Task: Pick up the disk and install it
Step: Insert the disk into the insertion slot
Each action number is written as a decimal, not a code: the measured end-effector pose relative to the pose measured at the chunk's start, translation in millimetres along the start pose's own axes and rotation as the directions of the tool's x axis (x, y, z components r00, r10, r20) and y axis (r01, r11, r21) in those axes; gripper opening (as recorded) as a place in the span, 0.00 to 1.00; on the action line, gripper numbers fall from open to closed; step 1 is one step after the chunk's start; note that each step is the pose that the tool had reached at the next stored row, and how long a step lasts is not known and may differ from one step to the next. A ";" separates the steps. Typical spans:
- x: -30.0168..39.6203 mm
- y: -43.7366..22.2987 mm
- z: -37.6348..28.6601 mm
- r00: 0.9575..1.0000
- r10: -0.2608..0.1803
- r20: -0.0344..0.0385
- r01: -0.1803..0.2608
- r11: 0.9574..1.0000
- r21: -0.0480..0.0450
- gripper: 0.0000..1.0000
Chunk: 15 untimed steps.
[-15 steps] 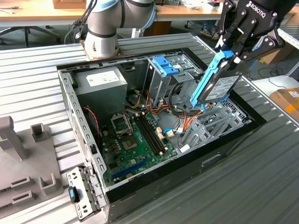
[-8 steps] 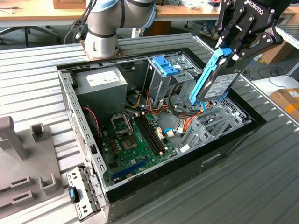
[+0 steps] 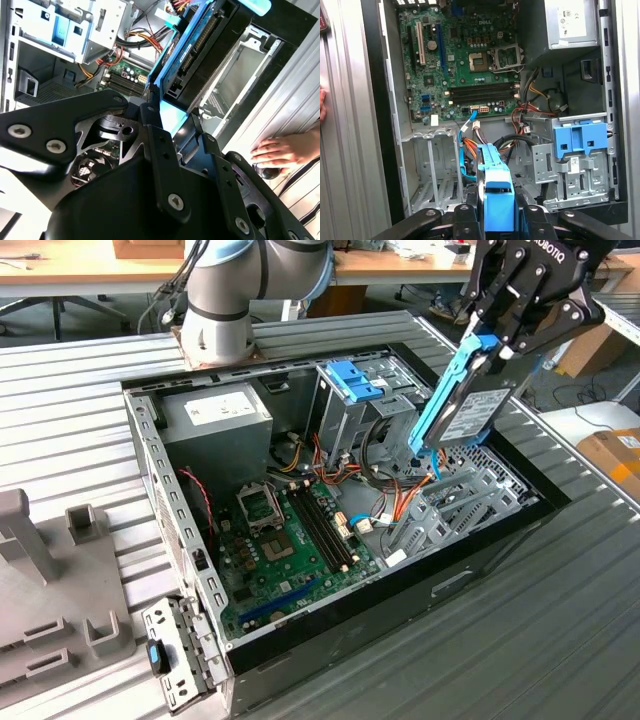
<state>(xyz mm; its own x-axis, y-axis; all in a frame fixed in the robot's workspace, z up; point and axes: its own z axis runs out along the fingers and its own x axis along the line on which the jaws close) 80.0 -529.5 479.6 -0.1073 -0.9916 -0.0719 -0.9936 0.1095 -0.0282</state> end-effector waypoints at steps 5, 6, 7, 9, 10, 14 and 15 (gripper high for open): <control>1.2 -4.4 0.1 1.000 0.000 0.000 0.000 1.000 -0.003 0.36; 1.9 -4.9 0.0 1.000 0.000 0.000 0.000 1.000 -0.003 0.36; 5.4 -6.3 -0.2 1.000 0.000 0.001 0.000 1.000 -0.003 0.36; 15.6 -7.7 -0.9 1.000 0.000 0.004 0.000 1.000 -0.004 0.36; 19.8 -8.2 -1.2 1.000 0.000 0.007 0.000 1.000 -0.004 0.36; 29.6 -7.2 -1.8 1.000 0.000 0.017 0.000 1.000 -0.004 0.36; 32.0 -2.7 -2.2 1.000 0.000 0.022 0.000 1.000 -0.003 0.36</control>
<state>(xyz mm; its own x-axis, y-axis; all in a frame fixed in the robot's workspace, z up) 79.1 -561.7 479.6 -0.1066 -0.9898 -0.0940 -0.9937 0.1095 -0.0256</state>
